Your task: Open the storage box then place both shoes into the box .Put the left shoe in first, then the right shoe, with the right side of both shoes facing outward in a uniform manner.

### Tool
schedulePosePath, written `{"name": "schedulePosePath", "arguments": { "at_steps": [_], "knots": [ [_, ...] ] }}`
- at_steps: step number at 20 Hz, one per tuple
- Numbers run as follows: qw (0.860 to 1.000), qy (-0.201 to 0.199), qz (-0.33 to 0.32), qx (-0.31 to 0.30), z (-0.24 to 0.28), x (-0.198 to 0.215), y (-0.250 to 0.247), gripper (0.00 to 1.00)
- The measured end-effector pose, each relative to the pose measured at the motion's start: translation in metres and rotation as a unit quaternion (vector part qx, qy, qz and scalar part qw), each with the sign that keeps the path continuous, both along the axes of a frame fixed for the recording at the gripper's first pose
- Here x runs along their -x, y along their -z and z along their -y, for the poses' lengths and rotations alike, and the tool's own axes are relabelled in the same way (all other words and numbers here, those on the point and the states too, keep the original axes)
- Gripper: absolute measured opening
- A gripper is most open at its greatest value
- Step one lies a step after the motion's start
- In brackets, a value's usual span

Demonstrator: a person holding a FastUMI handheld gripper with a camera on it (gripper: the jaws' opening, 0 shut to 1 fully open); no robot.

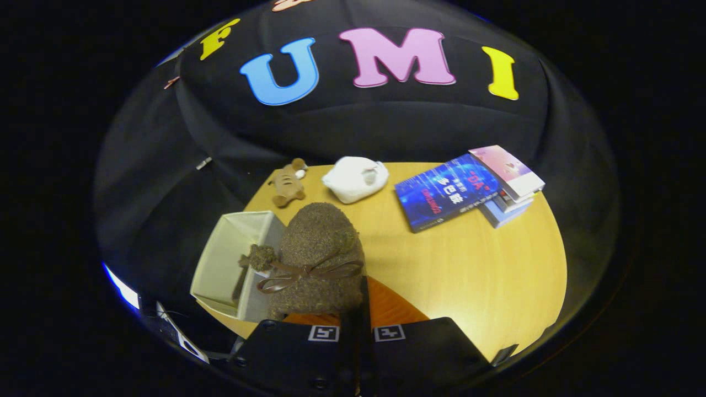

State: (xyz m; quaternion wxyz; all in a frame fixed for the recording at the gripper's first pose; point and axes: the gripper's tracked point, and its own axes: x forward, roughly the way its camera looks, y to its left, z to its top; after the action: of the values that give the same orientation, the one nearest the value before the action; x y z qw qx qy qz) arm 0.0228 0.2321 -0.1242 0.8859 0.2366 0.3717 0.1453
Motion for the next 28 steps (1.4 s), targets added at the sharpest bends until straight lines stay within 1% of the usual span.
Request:
{"name": "schedulePosePath", "arguments": {
  "at_steps": [2, 5, 9, 12, 16, 21, 23, 24, 26, 28],
  "knots": [
    [1.000, -0.013, 0.010, -0.014, -0.038, -0.010, -0.030, 0.08],
    [0.999, -0.029, 0.014, -0.025, -0.094, -0.025, -0.057, 0.08],
    [0.999, -0.045, -0.011, -0.015, -0.157, -0.039, -0.060, 0.08],
    [0.998, -0.060, -0.034, 0.014, -0.191, -0.042, -0.043, 0.08],
    [0.992, -0.068, -0.091, 0.061, -0.212, -0.040, -0.005, 0.08],
    [0.984, -0.079, -0.114, 0.113, -0.217, -0.038, 0.021, 0.10],
    [0.982, -0.087, -0.115, 0.118, -0.220, -0.035, 0.022, 0.11],
    [0.982, -0.096, -0.116, 0.110, -0.227, -0.033, 0.022, 0.13],
    [0.983, -0.105, -0.111, 0.101, -0.232, -0.030, 0.015, 0.21],
    [0.985, -0.107, -0.099, 0.097, -0.234, -0.032, 0.010, 0.21]
  ]
}}
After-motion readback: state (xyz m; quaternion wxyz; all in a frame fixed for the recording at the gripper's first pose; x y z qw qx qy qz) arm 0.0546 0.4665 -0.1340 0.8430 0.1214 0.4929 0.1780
